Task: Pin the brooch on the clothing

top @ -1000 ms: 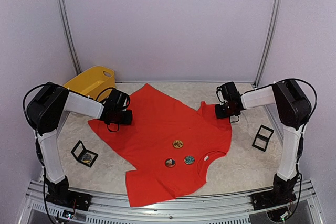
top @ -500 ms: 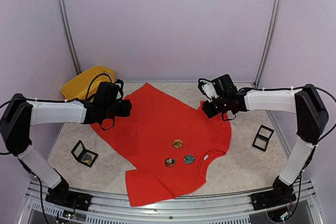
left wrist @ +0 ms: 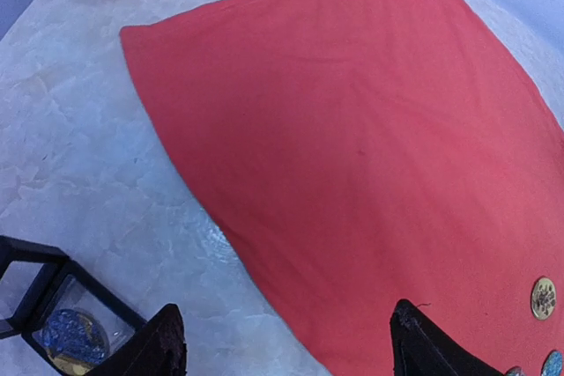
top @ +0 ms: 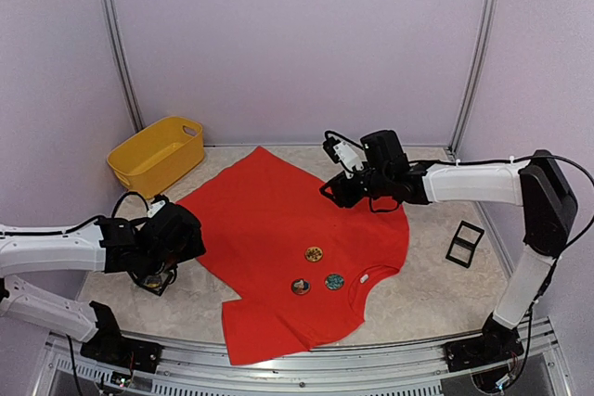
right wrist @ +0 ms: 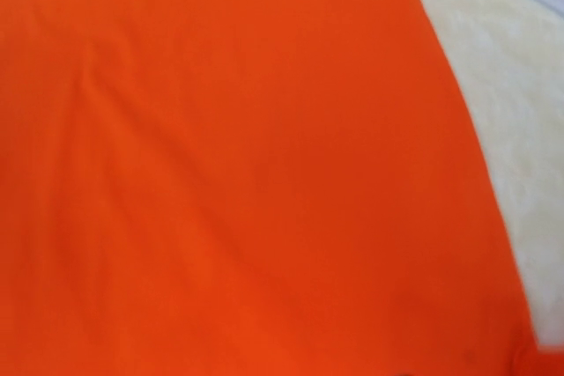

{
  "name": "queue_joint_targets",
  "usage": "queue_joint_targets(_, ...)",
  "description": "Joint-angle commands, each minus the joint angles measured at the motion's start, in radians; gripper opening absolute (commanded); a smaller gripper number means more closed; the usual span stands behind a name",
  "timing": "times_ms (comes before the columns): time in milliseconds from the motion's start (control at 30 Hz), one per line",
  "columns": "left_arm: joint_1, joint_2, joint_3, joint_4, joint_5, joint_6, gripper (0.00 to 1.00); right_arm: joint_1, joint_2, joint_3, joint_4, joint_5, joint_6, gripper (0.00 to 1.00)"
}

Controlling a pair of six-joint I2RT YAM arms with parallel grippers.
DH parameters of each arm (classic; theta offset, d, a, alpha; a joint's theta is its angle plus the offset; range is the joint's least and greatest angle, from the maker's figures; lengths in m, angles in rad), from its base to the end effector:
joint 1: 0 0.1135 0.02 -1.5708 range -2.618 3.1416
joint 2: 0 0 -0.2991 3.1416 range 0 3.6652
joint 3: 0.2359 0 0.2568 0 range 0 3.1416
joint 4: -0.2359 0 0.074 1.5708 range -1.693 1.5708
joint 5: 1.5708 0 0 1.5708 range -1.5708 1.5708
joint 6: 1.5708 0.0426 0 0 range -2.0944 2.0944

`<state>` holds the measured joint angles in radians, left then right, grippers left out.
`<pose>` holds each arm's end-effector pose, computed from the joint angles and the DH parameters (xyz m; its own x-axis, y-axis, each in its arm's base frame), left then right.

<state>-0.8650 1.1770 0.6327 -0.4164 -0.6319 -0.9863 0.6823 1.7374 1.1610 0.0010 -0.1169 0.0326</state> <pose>0.1567 -0.1450 0.2229 -0.6224 -0.3071 -0.7199 -0.2256 0.9512 -0.2107 0.3145 0.2619 0.2594 -0.4450 -0.3198 -0.8365 -0.6881 0.7199 0.0908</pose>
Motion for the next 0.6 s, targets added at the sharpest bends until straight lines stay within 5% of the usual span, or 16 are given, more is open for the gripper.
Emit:
queue_joint_targets(0,-0.041,-0.119,-0.056,-0.256,-0.115,-0.335,0.84,-0.004,0.036,0.047,0.066,-0.048,0.031,0.57)
queue_joint_targets(100,-0.04,-0.198,-0.109,-0.307,-0.113,-0.412,0.9,0.002,0.025,0.008,0.096,-0.042,0.043,0.59)
queue_joint_targets(267,0.017,-0.3,-0.165,-0.324,-0.09,-0.36,0.82,0.005,0.009,-0.041,0.11,-0.052,0.057,0.6)
queue_joint_targets(567,0.136,-0.237,-0.21,-0.255,-0.031,-0.271,0.82,0.006,0.024,-0.05,0.113,-0.084,0.036,0.6)
